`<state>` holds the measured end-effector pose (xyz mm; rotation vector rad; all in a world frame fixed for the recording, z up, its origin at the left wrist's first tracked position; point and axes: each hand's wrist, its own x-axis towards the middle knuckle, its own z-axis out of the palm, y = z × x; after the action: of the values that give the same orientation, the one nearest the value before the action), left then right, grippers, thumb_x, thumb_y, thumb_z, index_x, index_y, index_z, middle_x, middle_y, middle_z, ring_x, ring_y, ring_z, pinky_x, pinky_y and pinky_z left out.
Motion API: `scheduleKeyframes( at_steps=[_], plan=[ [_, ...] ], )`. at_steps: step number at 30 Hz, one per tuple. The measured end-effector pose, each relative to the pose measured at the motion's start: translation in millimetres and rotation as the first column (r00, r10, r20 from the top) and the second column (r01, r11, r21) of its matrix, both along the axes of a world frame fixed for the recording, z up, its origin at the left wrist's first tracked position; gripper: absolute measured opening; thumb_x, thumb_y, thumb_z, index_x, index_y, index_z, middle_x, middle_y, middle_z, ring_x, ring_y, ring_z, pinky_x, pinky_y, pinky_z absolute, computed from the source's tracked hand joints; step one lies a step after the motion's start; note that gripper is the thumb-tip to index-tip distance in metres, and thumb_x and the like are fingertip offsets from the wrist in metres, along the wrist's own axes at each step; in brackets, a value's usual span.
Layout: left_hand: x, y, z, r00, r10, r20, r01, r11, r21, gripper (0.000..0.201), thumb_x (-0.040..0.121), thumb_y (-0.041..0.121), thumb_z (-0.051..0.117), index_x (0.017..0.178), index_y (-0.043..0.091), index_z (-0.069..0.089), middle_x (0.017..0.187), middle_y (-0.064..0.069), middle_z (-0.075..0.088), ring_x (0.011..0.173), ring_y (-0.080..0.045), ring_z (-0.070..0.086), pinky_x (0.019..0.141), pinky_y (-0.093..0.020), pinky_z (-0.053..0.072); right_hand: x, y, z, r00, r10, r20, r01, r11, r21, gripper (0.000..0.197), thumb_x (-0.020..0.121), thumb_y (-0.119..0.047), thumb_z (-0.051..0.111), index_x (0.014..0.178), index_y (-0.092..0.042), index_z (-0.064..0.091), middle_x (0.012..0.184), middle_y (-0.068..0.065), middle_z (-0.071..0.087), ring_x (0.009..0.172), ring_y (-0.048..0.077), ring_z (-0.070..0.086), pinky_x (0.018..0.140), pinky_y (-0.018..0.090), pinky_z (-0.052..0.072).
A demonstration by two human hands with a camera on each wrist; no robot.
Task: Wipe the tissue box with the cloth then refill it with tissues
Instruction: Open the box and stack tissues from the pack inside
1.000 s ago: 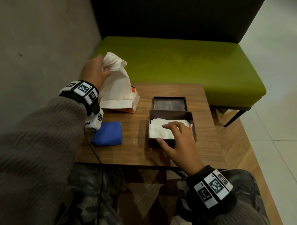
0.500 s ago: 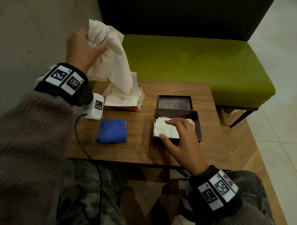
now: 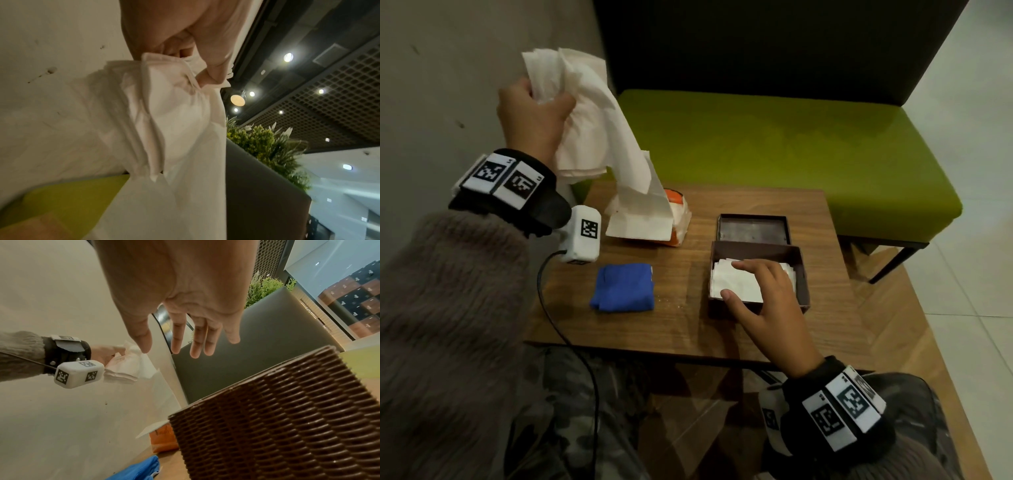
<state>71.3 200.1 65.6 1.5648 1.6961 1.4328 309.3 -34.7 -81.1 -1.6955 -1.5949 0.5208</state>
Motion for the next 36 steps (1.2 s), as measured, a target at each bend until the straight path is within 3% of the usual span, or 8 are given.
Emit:
scheduleKeyframes(
  at_steps=[4, 7, 15, 23, 28, 30, 33, 36],
  plan=[
    [-7.2, -2.2, 13.2, 0.973, -0.093, 0.209, 0.092, 0.996, 0.013, 0.017, 0.079, 0.019, 0.058, 0.095, 0.018, 0.063, 0.087, 0.010, 0.065, 0.072, 0.005, 0.062, 0.064, -0.014, 0.050, -0.7, 1.5, 0.6, 1.000, 0.006, -0.018, -0.006, 1.000, -0.011, 0.040, 0.089, -0.039, 0.063, 0.126, -0.027, 0.053, 0.125, -0.013, 0.048, 0.116, 0.000, 0.041, 0.088, -0.005, 0.025],
    [-3.4, -2.7, 12.2, 0.971, -0.126, 0.202, 0.128, 0.992, 0.002, 0.010, 0.082, 0.015, 0.058, 0.082, 0.024, 0.061, 0.085, 0.012, 0.064, 0.067, 0.009, 0.062, 0.061, -0.013, 0.048, -6.0, 3.9, 3.7, 0.998, 0.029, -0.064, -0.031, 0.999, -0.032, 0.040, 0.089, -0.038, 0.063, 0.126, -0.028, 0.052, 0.124, -0.015, 0.046, 0.113, -0.007, 0.038, 0.087, -0.007, 0.024],
    [4.9, 13.6, 4.3, 0.984, -0.084, 0.154, 0.088, 0.996, -0.022, 0.032, 0.075, 0.020, 0.061, 0.104, 0.007, 0.066, 0.095, 0.001, 0.067, 0.083, -0.007, 0.064, 0.068, -0.017, 0.051, -30.1, 32.9, 18.1, 0.989, 0.128, -0.069, -0.132, 0.990, -0.056, 0.042, 0.092, -0.034, 0.061, 0.130, -0.020, 0.052, 0.127, -0.004, 0.054, 0.109, -0.005, 0.044, 0.084, -0.003, 0.031],
    [3.7, 22.9, -0.4, 0.988, -0.099, 0.116, 0.108, 0.991, -0.075, 0.039, 0.071, 0.027, 0.063, 0.105, 0.007, 0.065, 0.103, -0.004, 0.069, 0.093, -0.015, 0.067, 0.080, -0.029, 0.055, -61.4, 102.8, 51.3, 0.961, 0.082, -0.264, -0.170, 0.928, -0.333, 0.070, 0.091, -0.026, 0.063, 0.148, -0.012, 0.024, 0.135, 0.009, 0.054, 0.123, 0.024, 0.053, 0.099, 0.031, 0.042],
    [-11.9, 20.0, -11.7, 0.978, -0.177, 0.111, 0.188, 0.977, -0.096, 0.029, 0.081, 0.019, 0.063, 0.108, 0.007, 0.063, 0.096, 0.000, 0.066, 0.091, -0.015, 0.065, 0.074, -0.027, 0.053, -79.9, 163.6, 48.4, 0.934, -0.107, -0.341, -0.012, 0.944, -0.329, 0.086, 0.083, -0.011, 0.070, 0.151, -0.012, 0.017, 0.145, 0.015, 0.039, 0.131, 0.030, 0.043, 0.102, 0.033, 0.040],
    [-19.9, 16.4, -14.1, 0.975, -0.206, 0.086, 0.215, 0.970, -0.116, 0.025, 0.083, 0.019, 0.064, 0.106, 0.011, 0.061, 0.093, 0.002, 0.065, 0.091, -0.016, 0.065, 0.074, -0.028, 0.052, -85.0, 178.6, 45.9, 0.942, -0.165, -0.294, 0.073, 0.951, -0.300, 0.088, 0.085, -0.010, 0.067, 0.153, -0.024, 0.012, 0.149, 0.015, 0.028, 0.125, 0.030, 0.047, 0.093, 0.030, 0.040],
    [-33.8, 11.3, -17.3, 0.969, -0.242, 0.056, 0.248, 0.961, -0.121, 0.028, 0.080, 0.022, 0.066, 0.106, 0.013, 0.061, 0.099, -0.002, 0.066, 0.093, -0.018, 0.065, 0.078, -0.033, 0.053, -93.3, 197.6, 38.4, 0.925, -0.232, -0.302, 0.123, 0.933, -0.338, 0.085, 0.089, 0.000, 0.056, 0.152, -0.038, 0.013, 0.148, 0.018, 0.018, 0.087, 0.030, 0.059, 0.082, 0.034, 0.052],
    [-45.5, 6.0, -22.6, 0.962, -0.271, 0.033, 0.273, 0.952, -0.140, 0.026, 0.082, 0.018, 0.065, 0.107, 0.012, 0.062, 0.092, 0.003, 0.066, 0.086, -0.013, 0.064, 0.073, -0.028, 0.051, -100.0, 215.5, 21.3, 0.945, -0.235, -0.227, 0.139, 0.918, -0.372, 0.057, 0.092, -0.004, 0.053, 0.144, -0.024, 0.041, 0.140, 0.020, 0.028, 0.085, 0.035, 0.062, 0.084, 0.043, 0.056]
  ],
)
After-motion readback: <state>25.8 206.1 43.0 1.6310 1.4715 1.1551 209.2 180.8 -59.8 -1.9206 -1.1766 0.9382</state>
